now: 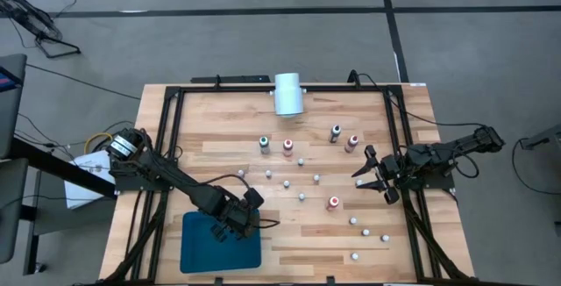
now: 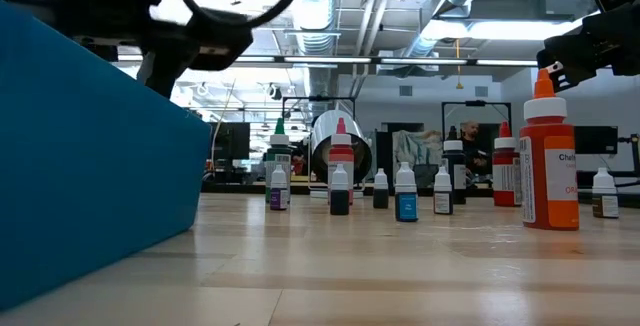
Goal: Pick & Place food coloring
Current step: Put the small black food coloring bottle into the blue bin
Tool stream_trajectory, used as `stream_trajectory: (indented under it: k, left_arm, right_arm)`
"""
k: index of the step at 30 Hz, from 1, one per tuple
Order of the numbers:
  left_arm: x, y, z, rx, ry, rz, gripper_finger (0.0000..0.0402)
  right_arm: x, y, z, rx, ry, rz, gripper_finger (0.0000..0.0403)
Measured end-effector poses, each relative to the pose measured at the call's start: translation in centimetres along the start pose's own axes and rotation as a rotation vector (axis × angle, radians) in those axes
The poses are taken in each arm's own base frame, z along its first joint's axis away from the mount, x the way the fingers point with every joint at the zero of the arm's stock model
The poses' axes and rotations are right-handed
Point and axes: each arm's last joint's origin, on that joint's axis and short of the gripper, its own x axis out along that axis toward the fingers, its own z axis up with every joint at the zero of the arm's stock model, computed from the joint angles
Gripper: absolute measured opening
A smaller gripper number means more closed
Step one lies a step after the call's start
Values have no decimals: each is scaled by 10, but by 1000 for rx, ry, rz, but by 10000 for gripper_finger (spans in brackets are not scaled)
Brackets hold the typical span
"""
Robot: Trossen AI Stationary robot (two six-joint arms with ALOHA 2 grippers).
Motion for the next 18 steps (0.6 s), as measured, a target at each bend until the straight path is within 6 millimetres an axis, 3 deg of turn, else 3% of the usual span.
stream_trajectory:
  k: [18]
  left_arm:
    - [-20, 5, 17, 85, -3, 166, 137]
  right_arm:
    - [0, 0, 0, 0, -1, 0, 159]
